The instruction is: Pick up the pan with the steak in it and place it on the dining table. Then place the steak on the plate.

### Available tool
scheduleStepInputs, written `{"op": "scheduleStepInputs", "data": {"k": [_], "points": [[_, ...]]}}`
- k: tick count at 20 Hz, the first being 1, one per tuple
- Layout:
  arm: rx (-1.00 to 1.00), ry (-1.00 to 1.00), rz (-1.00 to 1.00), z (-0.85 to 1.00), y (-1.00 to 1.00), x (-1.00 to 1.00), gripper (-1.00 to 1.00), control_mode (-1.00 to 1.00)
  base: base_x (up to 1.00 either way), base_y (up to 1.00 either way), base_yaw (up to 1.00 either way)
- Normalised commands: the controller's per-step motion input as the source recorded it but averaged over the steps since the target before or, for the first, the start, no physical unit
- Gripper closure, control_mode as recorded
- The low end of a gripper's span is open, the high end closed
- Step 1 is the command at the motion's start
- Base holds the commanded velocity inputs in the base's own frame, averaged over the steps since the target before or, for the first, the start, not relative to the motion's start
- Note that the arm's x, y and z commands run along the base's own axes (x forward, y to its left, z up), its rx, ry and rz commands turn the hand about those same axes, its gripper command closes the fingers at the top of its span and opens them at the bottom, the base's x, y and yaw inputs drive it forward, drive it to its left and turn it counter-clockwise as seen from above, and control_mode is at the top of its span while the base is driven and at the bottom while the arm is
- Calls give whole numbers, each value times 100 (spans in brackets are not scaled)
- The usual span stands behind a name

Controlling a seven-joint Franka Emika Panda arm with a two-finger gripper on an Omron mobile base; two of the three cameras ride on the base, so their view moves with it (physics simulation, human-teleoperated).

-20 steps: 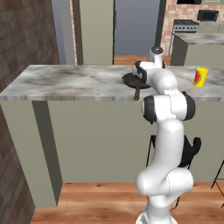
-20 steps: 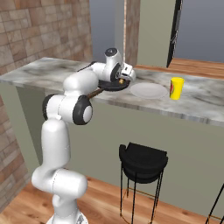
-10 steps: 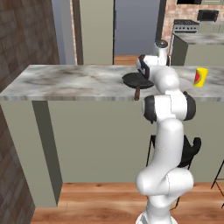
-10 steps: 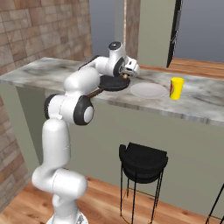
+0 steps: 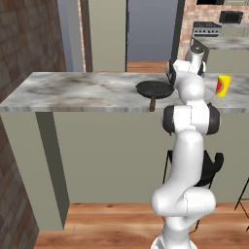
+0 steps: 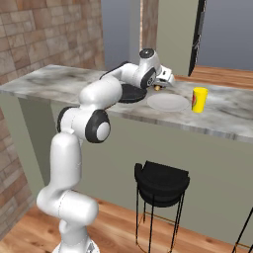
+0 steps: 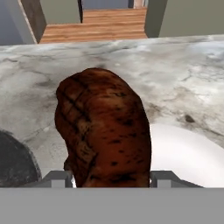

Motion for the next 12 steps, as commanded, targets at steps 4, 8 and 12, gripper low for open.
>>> {"op": "scheduleStepInputs", "data": {"k": [4,8,12], "points": [[-3,0,-3,-2,-28,-13,100,-100,0,0,0],[-2,0,0,-3,0,0,100,-100,0,0,0],[-3,2,0,-26,0,-9,100,-100,0,0,0]]}}
